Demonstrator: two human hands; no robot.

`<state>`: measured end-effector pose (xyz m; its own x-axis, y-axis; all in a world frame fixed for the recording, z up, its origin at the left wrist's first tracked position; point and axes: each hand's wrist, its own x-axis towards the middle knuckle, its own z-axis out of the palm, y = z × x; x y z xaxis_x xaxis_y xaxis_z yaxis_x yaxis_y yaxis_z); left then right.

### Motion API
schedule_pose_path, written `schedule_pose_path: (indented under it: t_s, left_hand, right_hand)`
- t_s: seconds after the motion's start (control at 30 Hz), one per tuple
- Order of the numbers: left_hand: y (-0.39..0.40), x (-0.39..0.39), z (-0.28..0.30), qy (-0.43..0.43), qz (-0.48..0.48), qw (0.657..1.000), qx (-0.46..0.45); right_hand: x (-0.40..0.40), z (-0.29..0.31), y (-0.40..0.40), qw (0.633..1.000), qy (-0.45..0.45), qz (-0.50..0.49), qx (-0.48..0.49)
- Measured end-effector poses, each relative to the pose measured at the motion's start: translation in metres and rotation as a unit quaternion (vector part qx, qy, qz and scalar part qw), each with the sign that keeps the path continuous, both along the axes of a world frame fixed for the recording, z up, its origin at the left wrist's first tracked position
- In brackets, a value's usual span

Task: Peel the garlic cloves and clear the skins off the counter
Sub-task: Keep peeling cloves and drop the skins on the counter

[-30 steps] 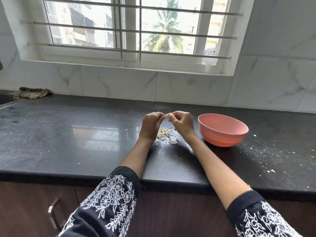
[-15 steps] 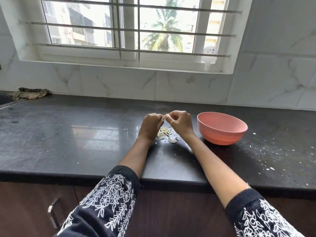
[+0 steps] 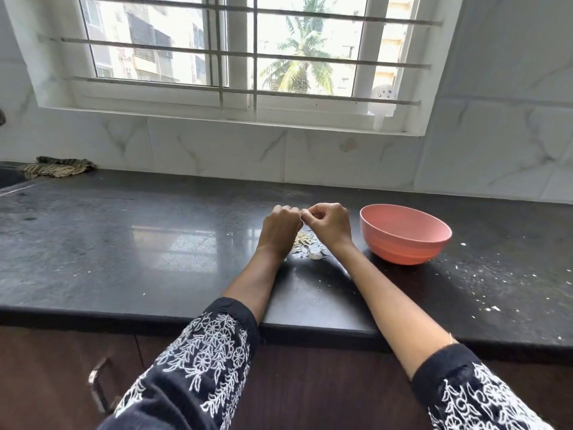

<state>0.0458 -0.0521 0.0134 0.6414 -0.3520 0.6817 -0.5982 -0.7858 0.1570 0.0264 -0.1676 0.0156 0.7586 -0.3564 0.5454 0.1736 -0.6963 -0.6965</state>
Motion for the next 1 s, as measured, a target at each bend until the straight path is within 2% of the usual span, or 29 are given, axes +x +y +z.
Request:
schedule_pose_path:
  t_s: [0.03,0.13,0.3,0.63,0.8,1.0]
  left_hand:
    - [-0.001,0.0,0.001,-0.013,0.003,1.0,-0.002]
    - [0.0,0.002,0.003,0.05,-0.004,0.999,-0.005]
    - [0.004,0.003,0.0,0.085,-0.038,0.992,-0.082]
    - [0.005,0.013,-0.006,0.13,-0.09,0.959,-0.237]
    - [0.002,0.018,-0.007,0.209,-0.146,0.892,-0.373]
    - [0.001,0.015,-0.003,0.321,-0.229,0.798,-0.455]
  right_hand:
    - [0.0,0.0,0.0,1.0,0.001,0.0,0.005]
    - [0.0,0.0,0.0,1.0,0.007,0.005,0.023]
    - [-0.001,0.001,0.0,0.999,0.01,0.013,0.041]
    - [0.003,0.001,-0.003,0.998,0.011,0.025,0.06]
    - [0.004,0.0,-0.005,0.998,0.006,0.026,0.061]
    - [0.004,0.001,-0.004,0.996,-0.007,0.053,0.077]
